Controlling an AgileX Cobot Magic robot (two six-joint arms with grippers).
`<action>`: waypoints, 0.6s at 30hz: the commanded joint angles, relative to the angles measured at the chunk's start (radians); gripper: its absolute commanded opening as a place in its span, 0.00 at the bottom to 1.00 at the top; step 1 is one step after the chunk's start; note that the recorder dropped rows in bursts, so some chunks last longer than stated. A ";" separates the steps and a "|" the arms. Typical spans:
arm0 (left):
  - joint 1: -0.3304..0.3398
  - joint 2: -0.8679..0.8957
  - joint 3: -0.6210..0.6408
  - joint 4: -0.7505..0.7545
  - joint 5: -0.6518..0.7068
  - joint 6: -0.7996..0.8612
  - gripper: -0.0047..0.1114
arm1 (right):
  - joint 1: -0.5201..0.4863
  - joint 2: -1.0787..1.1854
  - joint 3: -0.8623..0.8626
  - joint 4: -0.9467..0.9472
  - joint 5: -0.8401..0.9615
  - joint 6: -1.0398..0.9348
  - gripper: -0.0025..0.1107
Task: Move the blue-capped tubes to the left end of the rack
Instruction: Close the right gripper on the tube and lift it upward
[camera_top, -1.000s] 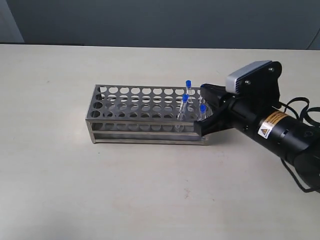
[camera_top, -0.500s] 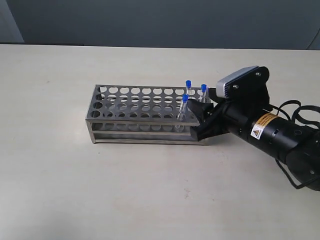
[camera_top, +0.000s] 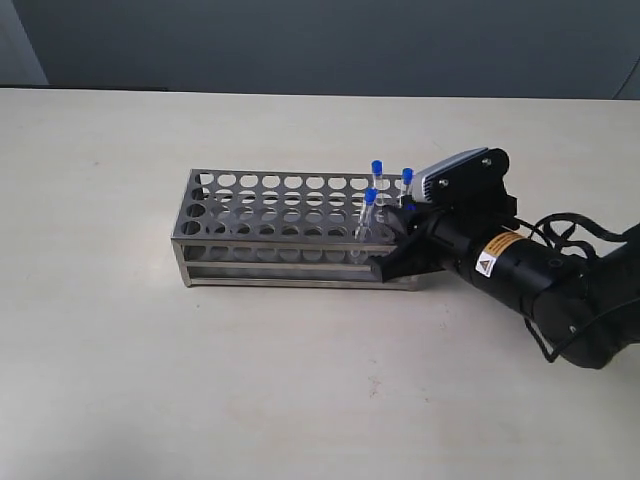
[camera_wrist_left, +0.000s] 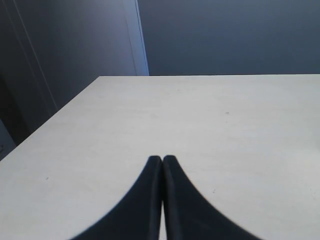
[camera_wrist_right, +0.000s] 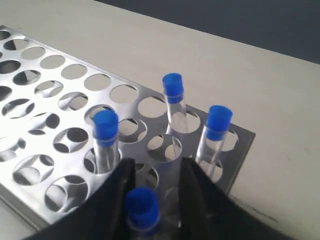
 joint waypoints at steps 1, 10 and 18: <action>0.001 -0.004 0.005 0.004 -0.012 -0.004 0.04 | -0.001 0.002 -0.003 0.027 0.016 -0.008 0.02; 0.001 -0.004 0.005 0.004 -0.012 -0.004 0.04 | -0.001 -0.091 -0.003 0.027 0.097 -0.008 0.03; 0.001 -0.004 0.005 0.004 -0.012 -0.004 0.04 | -0.001 -0.292 -0.003 -0.021 0.127 -0.008 0.02</action>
